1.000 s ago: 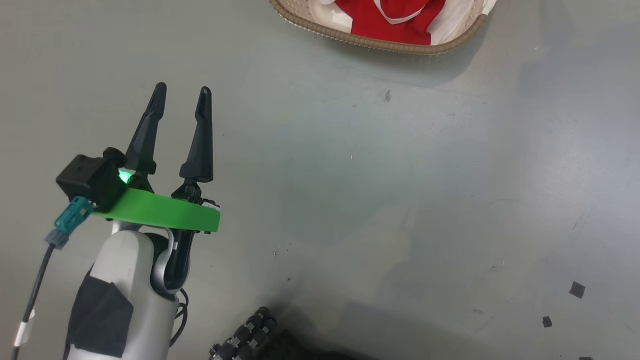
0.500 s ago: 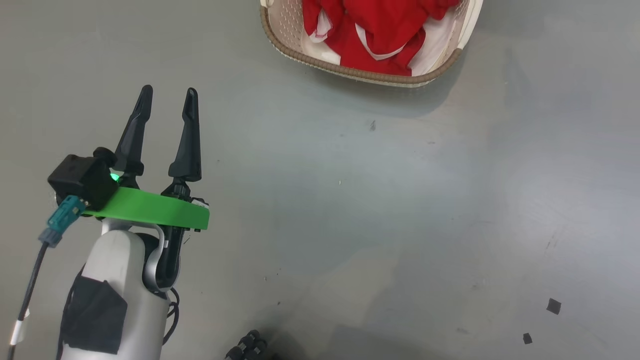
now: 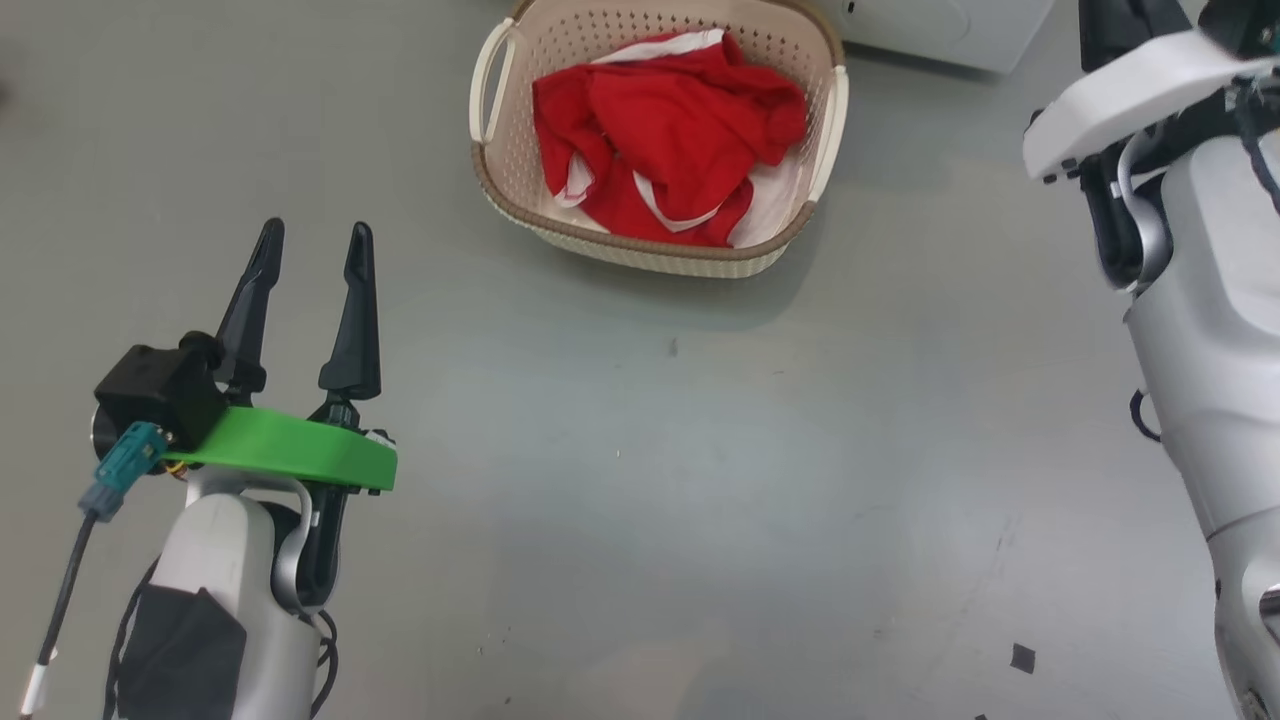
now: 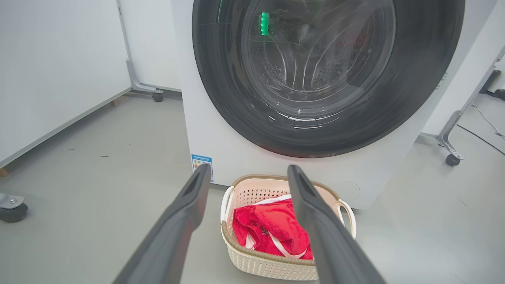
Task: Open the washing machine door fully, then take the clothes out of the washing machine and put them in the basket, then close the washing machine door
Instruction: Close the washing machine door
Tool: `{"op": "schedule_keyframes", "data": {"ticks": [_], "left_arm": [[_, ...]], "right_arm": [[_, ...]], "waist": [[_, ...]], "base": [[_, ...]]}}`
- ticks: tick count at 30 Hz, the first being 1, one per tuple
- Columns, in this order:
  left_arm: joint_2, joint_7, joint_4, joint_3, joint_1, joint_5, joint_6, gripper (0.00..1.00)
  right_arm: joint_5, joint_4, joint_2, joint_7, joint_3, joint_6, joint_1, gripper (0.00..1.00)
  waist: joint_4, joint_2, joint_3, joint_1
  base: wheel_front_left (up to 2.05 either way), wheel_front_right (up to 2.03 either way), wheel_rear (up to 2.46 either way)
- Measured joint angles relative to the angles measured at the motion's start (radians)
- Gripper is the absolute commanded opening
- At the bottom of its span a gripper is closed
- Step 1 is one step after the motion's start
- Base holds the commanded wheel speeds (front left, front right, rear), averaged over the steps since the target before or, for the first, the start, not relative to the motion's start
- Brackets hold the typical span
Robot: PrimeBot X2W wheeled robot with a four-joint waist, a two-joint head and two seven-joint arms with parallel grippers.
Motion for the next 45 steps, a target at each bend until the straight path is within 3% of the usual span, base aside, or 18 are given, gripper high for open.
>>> {"op": "schedule_keyframes", "data": {"ticks": [13,35,39,41,42,45], "left_arm": [[0.007,0.0,0.05,0.011,0.087,0.008,0.0,1.0],[0.014,0.0,0.06,0.018,0.172,0.053,0.0,1.0],[0.015,0.0,0.051,0.022,0.183,0.067,0.0,1.0],[0.015,0.0,0.046,0.017,0.186,0.074,0.0,1.0],[0.015,0.0,0.044,0.017,0.187,0.076,0.0,1.0],[0.015,0.0,0.039,0.019,0.19,0.076,0.0,1.0]], "right_arm": [[0.038,-0.158,0.048,0.0,-0.107,-0.048,0.249,0.0],[0.058,-0.341,0.107,0.0,-0.165,-0.048,0.615,0.0],[0.005,-0.373,0.108,0.0,-0.142,-0.048,0.669,0.0],[0.005,-0.385,0.11,0.0,-0.143,-0.048,0.698,0.78],[0.005,-0.39,0.111,0.0,-0.143,-0.049,0.711,1.0],[0.005,-0.406,0.119,0.0,-0.145,-0.057,0.741,1.0]], "waist": [[-0.103,0.0,-0.158,-0.0001],[-0.254,0.0,-0.357,-0.0001],[-0.273,0.0,-0.373,-0.0001],[-0.277,0.0,-0.376,-0.0001],[-0.278,0.0,-0.377,-0.0001],[-0.28,0.0,-0.378,-0.0001]], "base": [[0.0,0.0,0.0],[0.0,0.0,0.0],[0.0,0.0,0.0],[0.0,0.0,0.0],[0.0,0.0,0.0],[0.0,0.0,0.0]]}}
